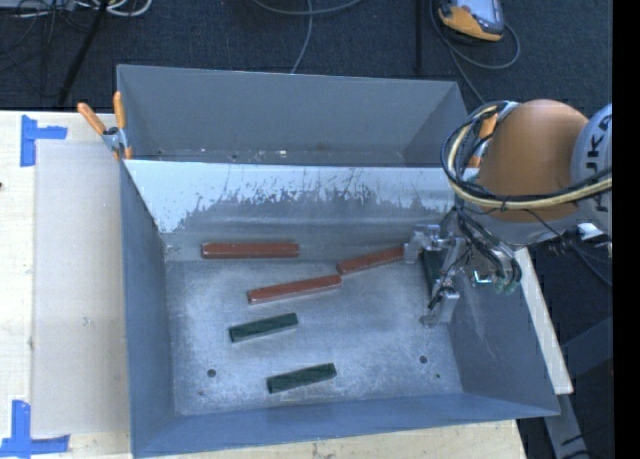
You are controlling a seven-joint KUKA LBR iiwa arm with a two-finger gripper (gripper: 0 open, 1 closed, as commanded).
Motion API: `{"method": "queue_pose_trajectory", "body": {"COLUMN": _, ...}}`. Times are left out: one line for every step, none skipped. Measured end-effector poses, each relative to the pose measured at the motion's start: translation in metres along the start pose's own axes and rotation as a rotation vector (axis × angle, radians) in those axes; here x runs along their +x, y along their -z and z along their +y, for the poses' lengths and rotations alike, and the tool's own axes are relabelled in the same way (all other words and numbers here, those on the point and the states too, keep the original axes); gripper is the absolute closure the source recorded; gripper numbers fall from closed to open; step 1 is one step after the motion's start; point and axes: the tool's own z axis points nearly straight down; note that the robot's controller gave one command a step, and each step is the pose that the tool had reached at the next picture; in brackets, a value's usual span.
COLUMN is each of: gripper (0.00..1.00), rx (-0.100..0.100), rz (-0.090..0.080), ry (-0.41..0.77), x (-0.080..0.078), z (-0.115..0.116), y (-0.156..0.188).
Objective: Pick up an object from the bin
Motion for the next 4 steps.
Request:
{"method": "queue_pose_trajectory", "body": {"gripper": 0.0, "rx": -0.001, "rz": -0.007, "ry": -0.018, "x": -0.046, "z": 0.007, "y": -0.089}}
{"method": "queue_pose_trajectory", "body": {"gripper": 0.0, "rx": -0.002, "rz": -0.006, "ry": -0.267, "x": -0.058, "z": 0.062, "y": -0.09}}
{"method": "queue_pose_trajectory", "body": {"gripper": 1.0, "rx": 0.0, "rz": -0.008, "ry": -0.265, "x": -0.058, "z": 0.061, "y": -0.09}}
{"method": "queue_pose_trajectory", "body": {"gripper": 1.0, "rx": 0.0, "rz": -0.007, "ry": 0.18, "x": -0.025, "z": 0.098, "y": -0.063}}
